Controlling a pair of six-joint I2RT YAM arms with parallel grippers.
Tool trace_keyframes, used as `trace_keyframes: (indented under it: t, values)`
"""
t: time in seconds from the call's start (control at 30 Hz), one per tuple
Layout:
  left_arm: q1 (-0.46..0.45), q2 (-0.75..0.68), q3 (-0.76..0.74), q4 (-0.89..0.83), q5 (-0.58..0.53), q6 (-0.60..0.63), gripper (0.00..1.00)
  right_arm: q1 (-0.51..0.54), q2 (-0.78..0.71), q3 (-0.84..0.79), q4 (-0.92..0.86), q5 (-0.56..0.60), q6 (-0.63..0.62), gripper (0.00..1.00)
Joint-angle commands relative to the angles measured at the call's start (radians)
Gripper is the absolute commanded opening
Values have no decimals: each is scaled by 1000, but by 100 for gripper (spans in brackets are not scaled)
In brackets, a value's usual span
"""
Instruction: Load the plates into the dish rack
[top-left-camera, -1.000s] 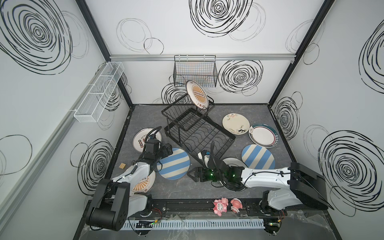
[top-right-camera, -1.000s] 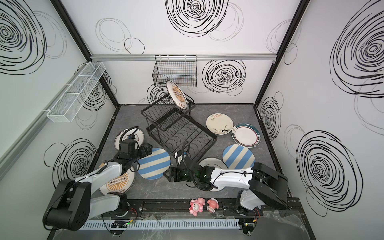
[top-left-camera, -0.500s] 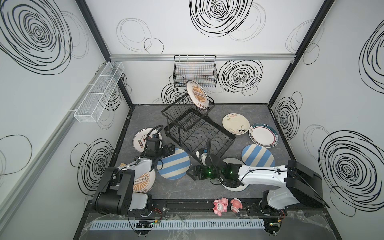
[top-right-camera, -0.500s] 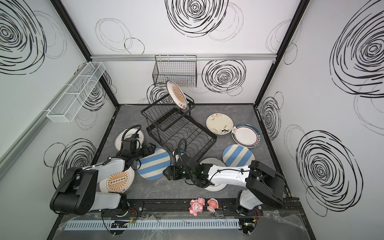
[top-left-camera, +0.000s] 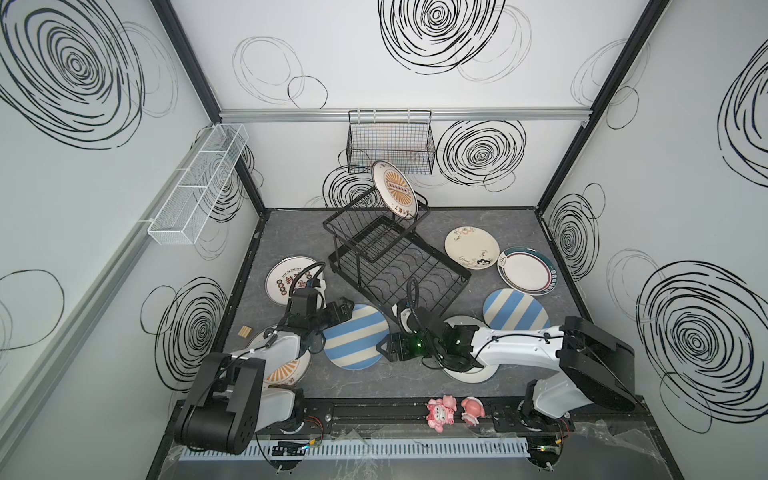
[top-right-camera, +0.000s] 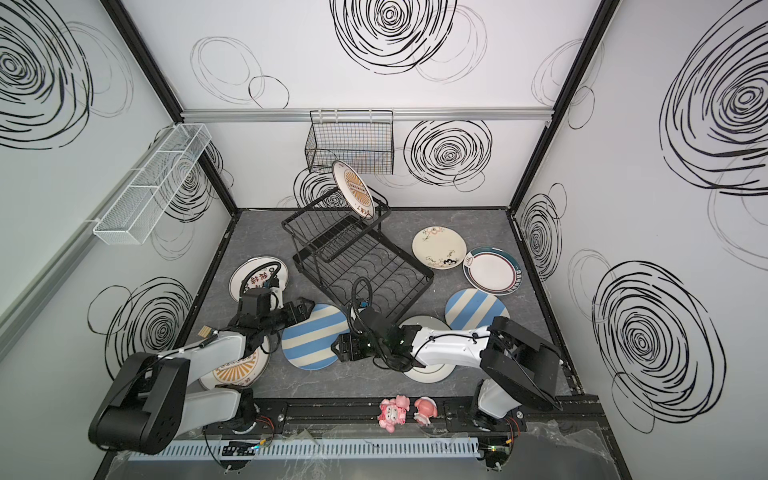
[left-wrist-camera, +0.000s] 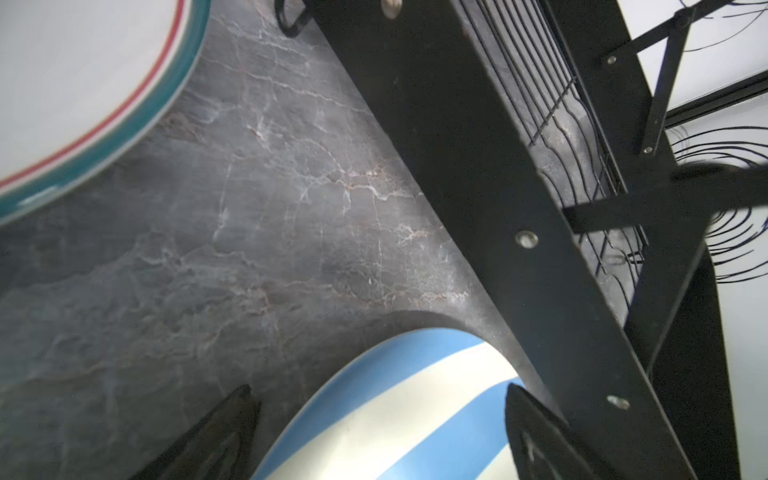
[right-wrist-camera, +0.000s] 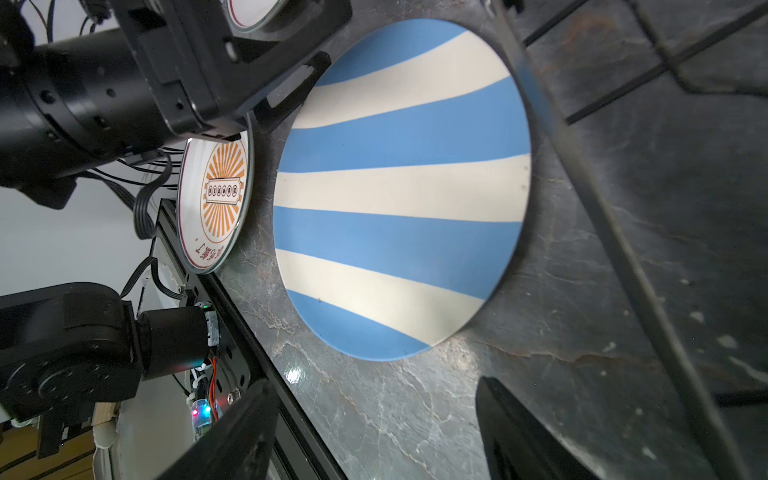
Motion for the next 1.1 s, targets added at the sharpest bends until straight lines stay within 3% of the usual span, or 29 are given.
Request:
trace_keyframes:
  t: [0.0, 0.37, 0.63, 0.77, 1.07]
  values:
    - [-7, -56, -22, -64, -17, -24, 96, -11, -22, -18, 3, 2, 1, 79]
    - [-41, -143, -24, -113, -55, -48, 96, -39, 70, 26, -32, 9, -64, 79]
    - [-53, -174, -9, -165, -79, -46, 96, 29, 207, 253, -349, 205, -181, 79]
    - [-56, -177, -21, -154, -76, -54, 96, 49, 217, 285, -413, 246, -173, 79]
    - [-77, -176, 6, -165, -77, -57, 96, 50, 235, 290, -401, 219, -88, 79]
